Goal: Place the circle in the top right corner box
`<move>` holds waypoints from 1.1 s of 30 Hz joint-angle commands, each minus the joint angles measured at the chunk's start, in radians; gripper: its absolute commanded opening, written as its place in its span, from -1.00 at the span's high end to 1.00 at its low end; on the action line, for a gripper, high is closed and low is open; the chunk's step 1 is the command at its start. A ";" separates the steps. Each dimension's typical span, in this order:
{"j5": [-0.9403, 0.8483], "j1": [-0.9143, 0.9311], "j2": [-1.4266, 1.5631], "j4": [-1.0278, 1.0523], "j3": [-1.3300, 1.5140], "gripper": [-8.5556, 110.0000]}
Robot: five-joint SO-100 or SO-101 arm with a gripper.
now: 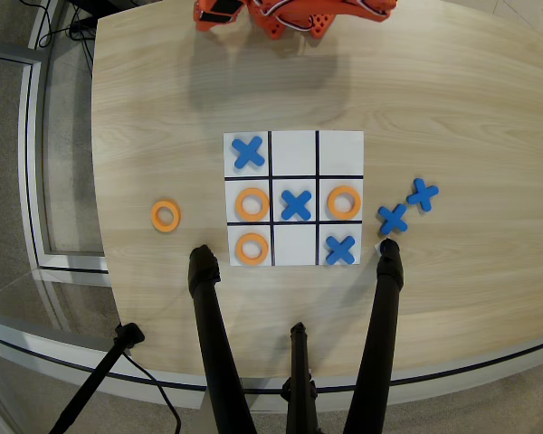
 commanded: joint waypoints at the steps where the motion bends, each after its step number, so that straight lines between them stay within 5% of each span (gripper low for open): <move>1: 0.000 -0.011 0.020 0.002 0.057 0.73; 33: 0.000 -0.083 0.017 0.003 0.057 0.73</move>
